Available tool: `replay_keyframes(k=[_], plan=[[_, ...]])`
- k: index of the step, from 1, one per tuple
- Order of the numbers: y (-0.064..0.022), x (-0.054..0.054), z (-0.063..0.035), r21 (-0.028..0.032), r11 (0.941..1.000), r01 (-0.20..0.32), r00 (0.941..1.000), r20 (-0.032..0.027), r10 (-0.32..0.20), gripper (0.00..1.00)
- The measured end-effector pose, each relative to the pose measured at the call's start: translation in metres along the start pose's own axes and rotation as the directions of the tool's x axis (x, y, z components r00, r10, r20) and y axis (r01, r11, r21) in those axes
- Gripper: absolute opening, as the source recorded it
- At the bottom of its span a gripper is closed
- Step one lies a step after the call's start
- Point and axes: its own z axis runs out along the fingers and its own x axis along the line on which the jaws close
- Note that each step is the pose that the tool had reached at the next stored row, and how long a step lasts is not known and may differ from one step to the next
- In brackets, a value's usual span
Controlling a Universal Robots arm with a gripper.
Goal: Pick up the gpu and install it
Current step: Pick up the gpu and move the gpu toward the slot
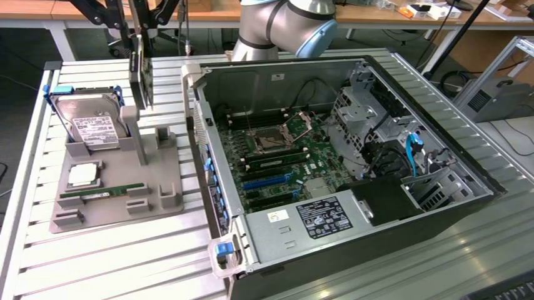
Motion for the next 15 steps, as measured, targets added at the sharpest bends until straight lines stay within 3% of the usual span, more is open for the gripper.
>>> replay_keyframes(k=[15], plan=[[-0.0001, -0.0001, -0.0040, -0.0002, 1.0000, 0.000, 1.0000, 0.0000, 0.000, 0.27]])
